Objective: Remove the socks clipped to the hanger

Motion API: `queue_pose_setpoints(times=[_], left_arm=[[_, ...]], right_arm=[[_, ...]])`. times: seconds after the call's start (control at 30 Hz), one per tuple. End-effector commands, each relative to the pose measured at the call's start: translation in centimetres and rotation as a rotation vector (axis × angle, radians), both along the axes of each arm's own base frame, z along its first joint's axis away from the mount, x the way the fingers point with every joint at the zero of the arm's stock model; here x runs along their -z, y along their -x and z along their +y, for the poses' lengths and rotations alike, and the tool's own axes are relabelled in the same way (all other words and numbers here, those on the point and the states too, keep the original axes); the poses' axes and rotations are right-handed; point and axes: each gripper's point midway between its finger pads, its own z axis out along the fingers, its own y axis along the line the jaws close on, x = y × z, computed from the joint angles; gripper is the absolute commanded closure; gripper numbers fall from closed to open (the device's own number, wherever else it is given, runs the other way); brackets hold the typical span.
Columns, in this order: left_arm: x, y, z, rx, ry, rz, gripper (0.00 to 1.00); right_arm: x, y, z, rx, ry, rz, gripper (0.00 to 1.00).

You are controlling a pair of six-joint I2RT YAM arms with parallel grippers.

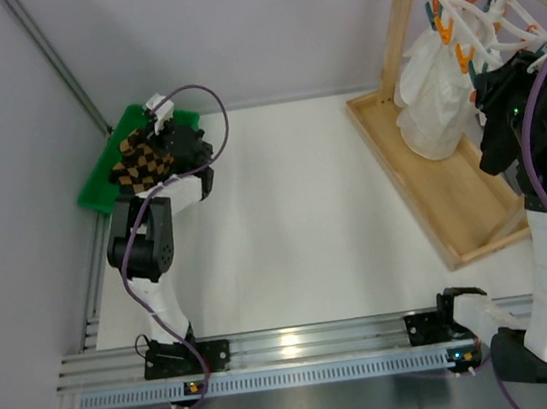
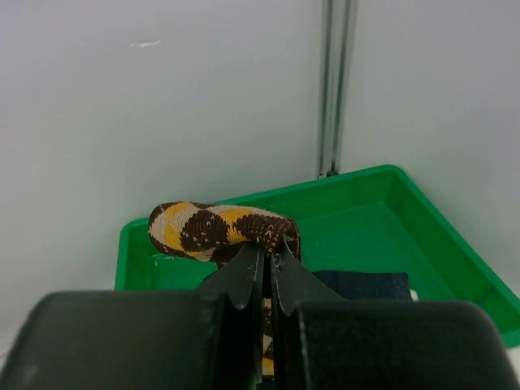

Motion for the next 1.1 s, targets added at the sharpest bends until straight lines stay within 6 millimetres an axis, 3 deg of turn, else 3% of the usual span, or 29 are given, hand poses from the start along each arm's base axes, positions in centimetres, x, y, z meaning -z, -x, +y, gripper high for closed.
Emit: queue_pose_setpoints(times=[0.0, 0.17, 0.23, 0.3, 0.33, 0.37, 0.43, 0.5, 0.53, 0.6, 0.63, 0.67, 0.7, 0.77, 0.8, 0.93, 1.03, 1.07], left_arm=[[1.7, 0.6, 0.7, -0.065, 0.04, -0.054, 1.0], [5.1, -0.2, 2.8, -0.165, 0.045, 0.039, 1.0], [6.6, -1.7, 2.6, -0.101, 0.026, 0.181, 1.0], [7.9, -4.3, 1.8, 0.063, 0.189, 0.126, 1.0], [10.0, -4.4, 1.7, 0.091, 0.31, 0.139, 1.0], [10.7, -4.3, 3.8, 0.083, 0.355, 0.133, 1.0], [11.1, -4.5, 4.1, 0.114, 0.376, 0.139, 1.0], [11.9, -4.8, 3.5, 0.144, 0.406, 0.15, 0.93], [12.4, -4.9, 3.4, 0.137, 0.459, 0.128, 0.82], [14.1, -4.4, 4.6, 0.11, 0.536, 0.18, 0.75], [14.4, -4.2, 6.2, 0.086, 0.582, 0.154, 0.63], [14.8, -3.5, 6.5, 0.071, 0.593, 0.163, 0.55], [14.1, -3.4, 6.5, 0.072, 0.598, 0.142, 0.43], [14.4, -2.3, 6.6, 0.043, 0.603, 0.13, 0.1], [13.0, -1.7, 6.5, 0.037, 0.597, 0.1, 0.02], [11.3, -1.0, 5.3, 0.083, 0.617, 0.07, 0.02], [9.1, -0.8, 2.7, 0.149, 0.593, 0.066, 0.02], [7.5, -0.8, 2.2, 0.177, 0.587, 0.049, 0.02]], right_arm=[[-1.8, -0.4, 1.2, -0.057, -0.004, -0.067, 1.0], [-1.9, -0.3, 1.5, -0.066, -0.005, -0.068, 1.0], [-1.6, -0.5, 1.7, -0.077, -0.007, -0.061, 1.0], [-1.4, -0.5, 1.8, -0.08, -0.009, -0.056, 1.0], [-1.3, -0.6, 1.8, -0.082, -0.008, -0.055, 1.0], [-1.3, -0.5, 1.9, -0.083, -0.009, -0.056, 1.0], [-1.1, -0.5, 1.9, -0.085, -0.007, -0.05, 1.0], [-1.1, -0.5, 1.9, -0.083, -0.006, -0.05, 1.0], [-1.0, -0.5, 1.9, -0.085, -0.006, -0.045, 1.0], [-0.9, -0.5, 1.9, -0.087, -0.004, -0.039, 1.0], [-1.0, -0.4, 2.0, -0.089, 0.001, -0.04, 1.0], [-0.8, -0.4, 2.0, -0.089, 0.001, -0.034, 1.0], [-1.0, -0.3, 2.0, -0.089, 0.002, -0.037, 1.0], [-0.6, -0.5, 2.1, -0.095, -0.001, -0.03, 1.0], [-0.5, -0.5, 2.2, -0.1, -0.005, -0.027, 1.0], [0.4, -0.9, 2.8, -0.126, -0.014, -0.006, 1.0], [0.5, -0.8, 2.9, -0.131, -0.015, -0.001, 1.0], [0.6, -0.8, 2.9, -0.129, -0.012, 0.002, 1.0]])
